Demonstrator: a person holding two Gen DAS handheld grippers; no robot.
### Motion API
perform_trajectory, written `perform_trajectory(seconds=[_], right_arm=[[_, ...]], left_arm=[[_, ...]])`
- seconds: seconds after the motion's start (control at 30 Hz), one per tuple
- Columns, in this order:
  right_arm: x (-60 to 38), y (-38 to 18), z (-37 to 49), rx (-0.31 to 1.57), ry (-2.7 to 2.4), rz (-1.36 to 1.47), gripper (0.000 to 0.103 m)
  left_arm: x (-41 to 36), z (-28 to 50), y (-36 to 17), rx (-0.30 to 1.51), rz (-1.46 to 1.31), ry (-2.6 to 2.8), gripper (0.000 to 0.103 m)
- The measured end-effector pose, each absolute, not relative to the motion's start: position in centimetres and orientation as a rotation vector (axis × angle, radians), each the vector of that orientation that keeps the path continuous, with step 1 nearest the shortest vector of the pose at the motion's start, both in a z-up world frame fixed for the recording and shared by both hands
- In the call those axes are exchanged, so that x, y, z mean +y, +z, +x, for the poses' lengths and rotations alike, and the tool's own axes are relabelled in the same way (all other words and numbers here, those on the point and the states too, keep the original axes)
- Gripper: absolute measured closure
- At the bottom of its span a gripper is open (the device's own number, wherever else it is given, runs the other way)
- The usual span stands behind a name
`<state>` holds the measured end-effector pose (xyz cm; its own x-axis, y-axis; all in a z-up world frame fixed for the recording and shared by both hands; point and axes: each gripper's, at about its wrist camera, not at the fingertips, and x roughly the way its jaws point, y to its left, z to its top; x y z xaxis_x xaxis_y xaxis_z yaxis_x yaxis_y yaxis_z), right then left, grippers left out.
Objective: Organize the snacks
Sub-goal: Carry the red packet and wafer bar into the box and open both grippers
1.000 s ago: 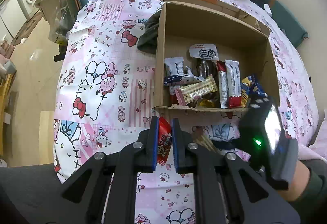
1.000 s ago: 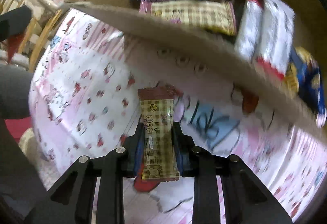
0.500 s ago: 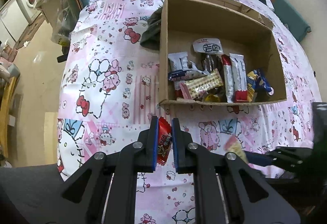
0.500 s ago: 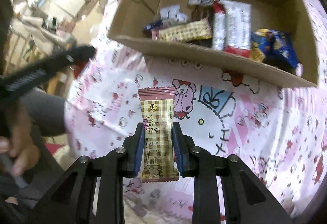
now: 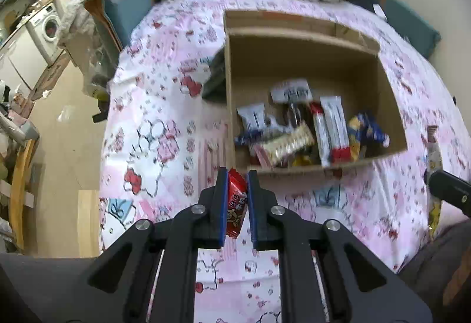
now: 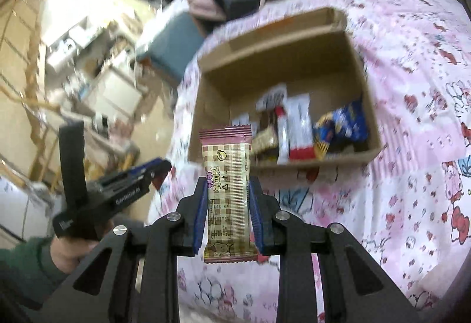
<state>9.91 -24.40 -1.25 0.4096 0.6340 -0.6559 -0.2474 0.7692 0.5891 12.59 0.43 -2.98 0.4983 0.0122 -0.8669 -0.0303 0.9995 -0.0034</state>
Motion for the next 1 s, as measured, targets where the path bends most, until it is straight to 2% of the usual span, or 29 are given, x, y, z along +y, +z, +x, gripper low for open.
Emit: perform_trajectory(seconds=[0.47,1.0], right_arm=[[-27.1,-0.2,15.8,0.883,0.539,0.502,0.075],[-26.9,-3.0,20.8,0.922,0.487,0.518,0.075]], left_arm=[[-1.5,17.2,0.7,0.963,0.031,0.002,0.094],[-3.2,22.9,-0.6,0.953,0.021,-0.034,0.093]])
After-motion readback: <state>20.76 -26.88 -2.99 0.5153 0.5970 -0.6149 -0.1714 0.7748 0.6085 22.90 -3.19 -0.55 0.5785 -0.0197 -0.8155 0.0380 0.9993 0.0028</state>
